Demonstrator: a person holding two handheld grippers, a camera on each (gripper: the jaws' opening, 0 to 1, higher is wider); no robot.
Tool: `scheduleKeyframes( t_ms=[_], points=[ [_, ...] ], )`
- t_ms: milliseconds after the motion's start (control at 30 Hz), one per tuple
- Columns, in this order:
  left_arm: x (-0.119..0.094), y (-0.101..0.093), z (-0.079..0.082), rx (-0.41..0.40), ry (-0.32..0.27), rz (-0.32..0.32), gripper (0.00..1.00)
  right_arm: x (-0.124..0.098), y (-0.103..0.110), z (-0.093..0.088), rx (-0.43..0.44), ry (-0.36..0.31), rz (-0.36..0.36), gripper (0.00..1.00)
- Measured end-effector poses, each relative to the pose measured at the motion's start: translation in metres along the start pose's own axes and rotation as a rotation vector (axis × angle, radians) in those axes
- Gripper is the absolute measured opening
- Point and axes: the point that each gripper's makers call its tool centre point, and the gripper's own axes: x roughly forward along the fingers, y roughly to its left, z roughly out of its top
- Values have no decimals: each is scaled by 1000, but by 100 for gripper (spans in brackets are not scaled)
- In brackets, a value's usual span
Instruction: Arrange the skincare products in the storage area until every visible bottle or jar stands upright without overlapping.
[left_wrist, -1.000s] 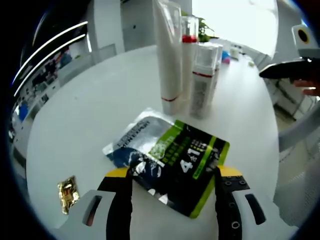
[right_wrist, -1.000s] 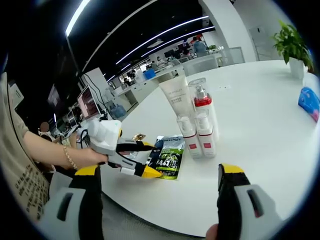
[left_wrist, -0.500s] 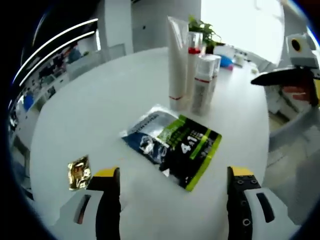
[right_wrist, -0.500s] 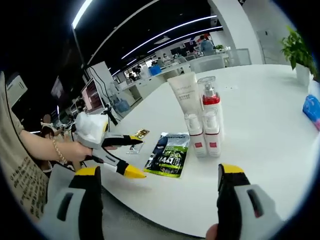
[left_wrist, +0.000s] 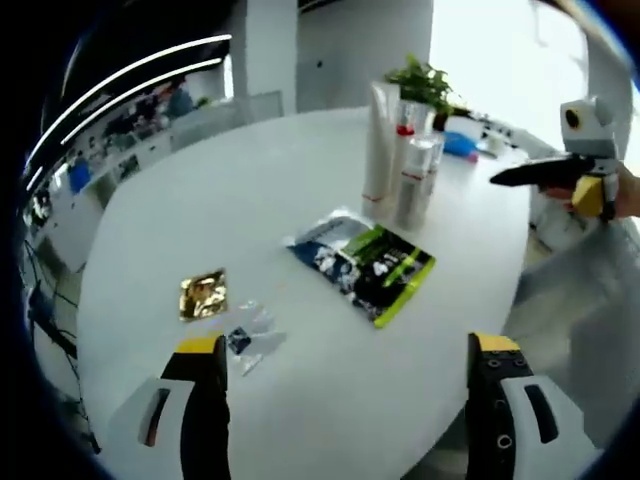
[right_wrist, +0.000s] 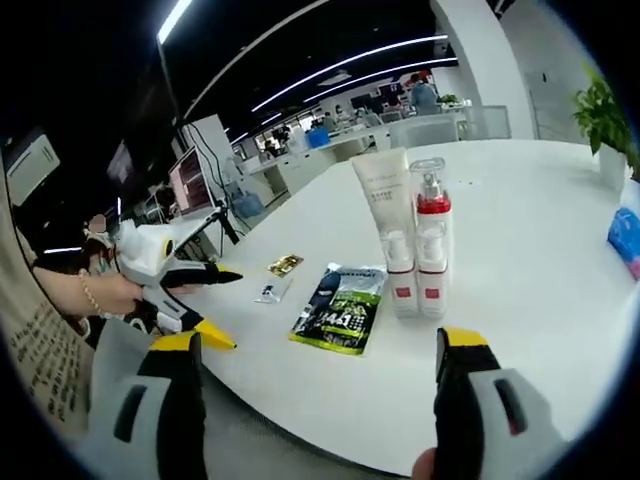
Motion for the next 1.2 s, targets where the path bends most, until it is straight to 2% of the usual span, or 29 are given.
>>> scheduleKeyframes(
  t_ms=[400,700,833,1067,1200],
  points=[
    [-57,15,-12,-72,-49,75,97,-8,10,1,-43,-2,2,98],
    [-84,29,-21,-120,-75,142,97,-14,17,-1,-44,-9,6,98],
    [-89,31,-21,-148,-97,153,97,-15,18,-7,-42,-6,5,98],
    [-90,31,-27,-151,-84,166,97,-15,14,-6,-26,-15,-3,97],
    [-90,30,-27,-156,-78,168,97,-15,14,-9,-48,-2,-5,96]
  ],
)
